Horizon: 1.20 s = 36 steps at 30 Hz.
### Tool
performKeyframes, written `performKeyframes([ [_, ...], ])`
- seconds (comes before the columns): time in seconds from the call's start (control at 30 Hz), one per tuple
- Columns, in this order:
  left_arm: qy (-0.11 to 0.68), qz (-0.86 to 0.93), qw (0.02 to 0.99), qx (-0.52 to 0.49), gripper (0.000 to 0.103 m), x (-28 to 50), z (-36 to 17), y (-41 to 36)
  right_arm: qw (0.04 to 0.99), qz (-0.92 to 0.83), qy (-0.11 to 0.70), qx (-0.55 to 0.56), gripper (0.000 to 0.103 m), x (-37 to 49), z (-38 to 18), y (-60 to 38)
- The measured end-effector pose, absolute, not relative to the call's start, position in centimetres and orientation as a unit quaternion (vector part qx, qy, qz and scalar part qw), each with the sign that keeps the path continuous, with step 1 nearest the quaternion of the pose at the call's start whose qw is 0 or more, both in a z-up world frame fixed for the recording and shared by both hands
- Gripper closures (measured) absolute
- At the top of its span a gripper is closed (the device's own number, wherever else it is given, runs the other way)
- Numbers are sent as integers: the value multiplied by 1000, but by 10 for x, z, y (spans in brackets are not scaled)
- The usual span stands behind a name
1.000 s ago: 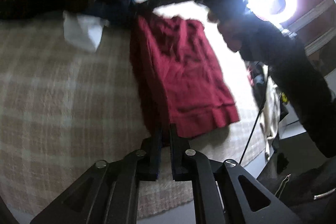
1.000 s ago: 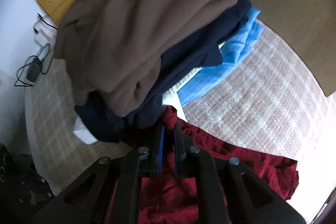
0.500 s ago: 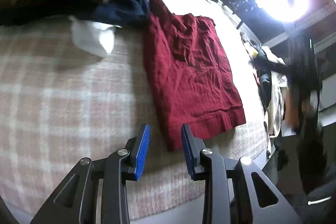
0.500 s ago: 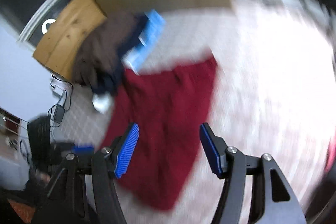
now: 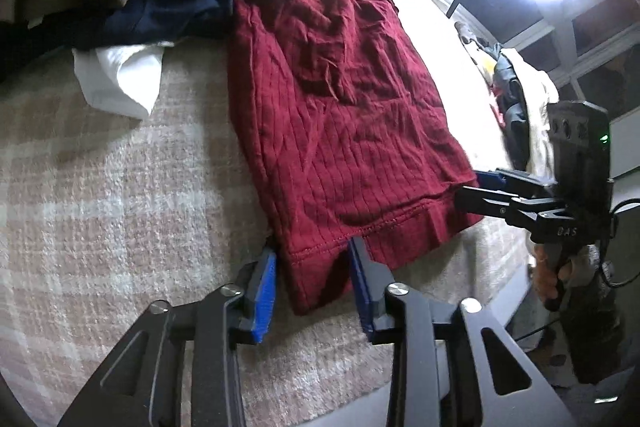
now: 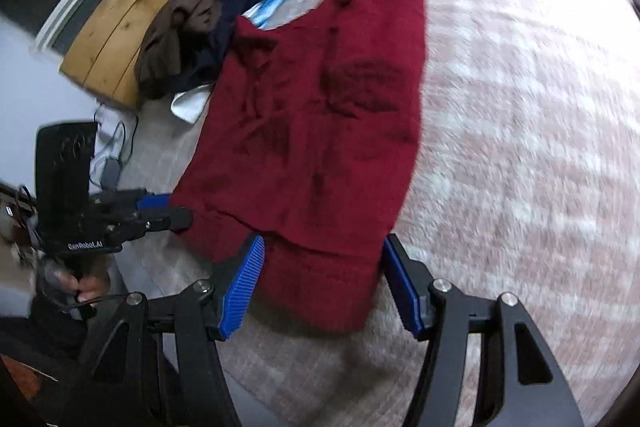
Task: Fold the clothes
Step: 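Release the folded sweater and grasp its hem edge with the left gripper, then grasp the folded sweater's hem edge with the right gripper beside the left gripper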
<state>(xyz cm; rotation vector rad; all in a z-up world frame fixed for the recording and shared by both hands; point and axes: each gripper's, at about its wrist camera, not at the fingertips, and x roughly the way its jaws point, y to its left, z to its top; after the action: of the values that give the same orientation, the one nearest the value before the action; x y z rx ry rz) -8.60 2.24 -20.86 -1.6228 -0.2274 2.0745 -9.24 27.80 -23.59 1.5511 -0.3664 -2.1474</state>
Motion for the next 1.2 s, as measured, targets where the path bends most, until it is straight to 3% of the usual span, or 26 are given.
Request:
performKeyframes([
  [0.03, -72, 766, 243, -590, 90, -87, -209, 25, 236, -782, -128, 562, 60, -93, -237, 278],
  [0.1, -85, 763, 250, -590, 92, -92, -210, 24, 245, -776, -138, 564, 83, -97, -238, 284],
  [0.17, -91, 760, 255, -591, 93, -92, -204, 28, 253, -765, -162, 570, 90, -101, -238, 294],
  [0.47, -97, 762, 264, -583, 93, -40, -175, 39, 286, -754, -126, 578, 91, -62, -196, 300],
  [0.57, -97, 740, 247, -618, 92, -28, -202, 41, 272, -747, -89, 601, 81, -49, -214, 290],
  [0.67, -110, 739, 217, -628, 88, -21, -206, 23, 264, -743, -105, 606, 81, -50, -215, 307],
  [0.73, -89, 765, 193, -607, 91, -20, -189, 13, 263, -767, -120, 573, 81, -57, -195, 328],
  [0.9, -73, 798, 208, -561, 91, -65, -162, 20, 281, -812, -113, 498, 81, -109, -167, 338],
  [1.2, 15, 804, 247, -540, 89, -173, -198, 72, 320, -794, -18, 517, 81, -211, -222, 267],
])
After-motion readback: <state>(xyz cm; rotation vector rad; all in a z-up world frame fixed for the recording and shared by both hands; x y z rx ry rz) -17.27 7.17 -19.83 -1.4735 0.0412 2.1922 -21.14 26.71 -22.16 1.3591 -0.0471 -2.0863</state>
